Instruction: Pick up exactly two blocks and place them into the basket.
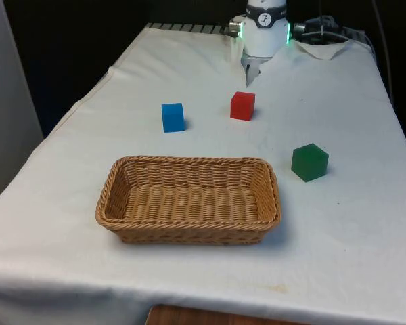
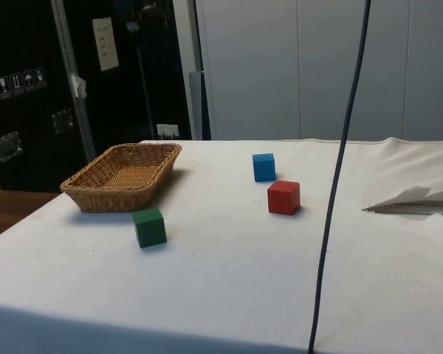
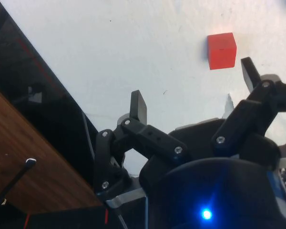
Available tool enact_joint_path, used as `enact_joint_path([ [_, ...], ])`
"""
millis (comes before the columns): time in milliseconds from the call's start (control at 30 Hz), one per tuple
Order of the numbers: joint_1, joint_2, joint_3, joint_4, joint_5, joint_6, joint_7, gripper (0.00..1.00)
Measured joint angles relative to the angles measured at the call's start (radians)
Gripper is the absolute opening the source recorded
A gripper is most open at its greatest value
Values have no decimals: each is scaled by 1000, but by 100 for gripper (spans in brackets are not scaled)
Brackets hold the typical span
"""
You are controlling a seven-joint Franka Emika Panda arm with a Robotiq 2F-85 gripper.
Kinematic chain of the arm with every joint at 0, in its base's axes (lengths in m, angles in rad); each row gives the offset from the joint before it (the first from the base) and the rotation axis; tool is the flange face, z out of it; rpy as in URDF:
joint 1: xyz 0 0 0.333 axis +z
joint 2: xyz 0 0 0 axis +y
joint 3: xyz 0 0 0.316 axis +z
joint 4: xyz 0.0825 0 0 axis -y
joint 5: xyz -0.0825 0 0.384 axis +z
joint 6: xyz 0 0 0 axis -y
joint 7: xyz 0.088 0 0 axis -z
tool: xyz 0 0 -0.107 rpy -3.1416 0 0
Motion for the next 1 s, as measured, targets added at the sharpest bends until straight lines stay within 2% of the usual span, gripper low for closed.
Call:
enact_joint_path([
  [600,-16,-37,-5,-34,0,18,-44,100],
  [1000,-18,-55,-5,-53,0,52,-61,100],
])
